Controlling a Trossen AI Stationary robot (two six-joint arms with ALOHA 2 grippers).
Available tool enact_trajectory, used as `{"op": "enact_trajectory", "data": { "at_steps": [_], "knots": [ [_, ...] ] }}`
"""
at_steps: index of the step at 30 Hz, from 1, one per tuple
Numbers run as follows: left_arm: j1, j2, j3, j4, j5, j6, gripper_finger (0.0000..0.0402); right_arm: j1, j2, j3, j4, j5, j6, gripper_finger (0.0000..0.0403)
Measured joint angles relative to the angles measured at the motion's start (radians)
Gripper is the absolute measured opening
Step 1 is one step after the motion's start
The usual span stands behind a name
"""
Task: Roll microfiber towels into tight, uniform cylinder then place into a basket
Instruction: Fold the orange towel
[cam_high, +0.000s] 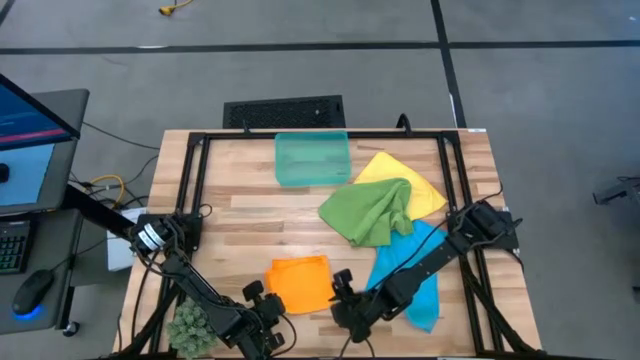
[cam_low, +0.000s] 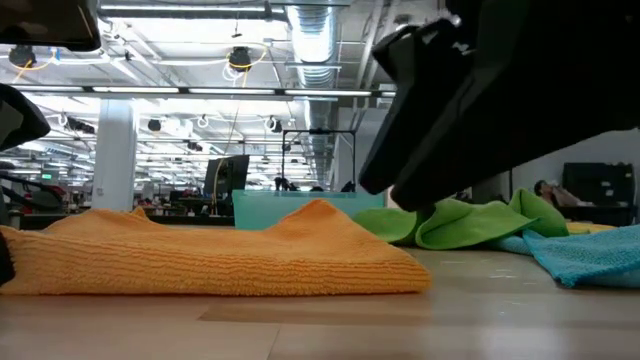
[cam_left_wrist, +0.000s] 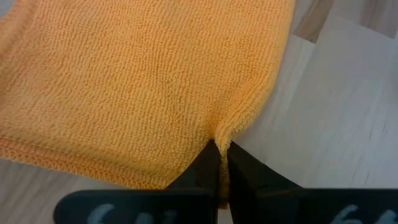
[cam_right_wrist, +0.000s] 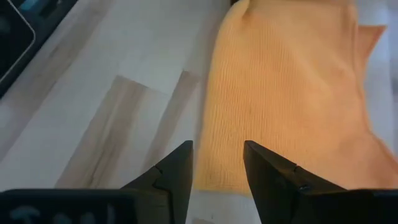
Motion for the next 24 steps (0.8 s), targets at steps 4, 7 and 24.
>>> {"op": "enact_trajectory", "data": {
  "at_steps": [4,7,24],
  "knots": [
    [0.000,0.000,0.000,0.000,-0.002,0.000,0.0002,-0.014,0.039,-0.003,0.002,-0.009,0.014,0.0174],
    [0.000,0.000,0.000,0.000,-0.002,0.000,0.0002,-0.015,0.074,0.002,0.014,-0.004,0.017,0.0179],
    [0.001,-0.001,0.017,-0.005,0.049,0.000,0.0002,-0.028,0.084,0.004,0.010,-0.066,0.209,0.0039]
  ]
}}
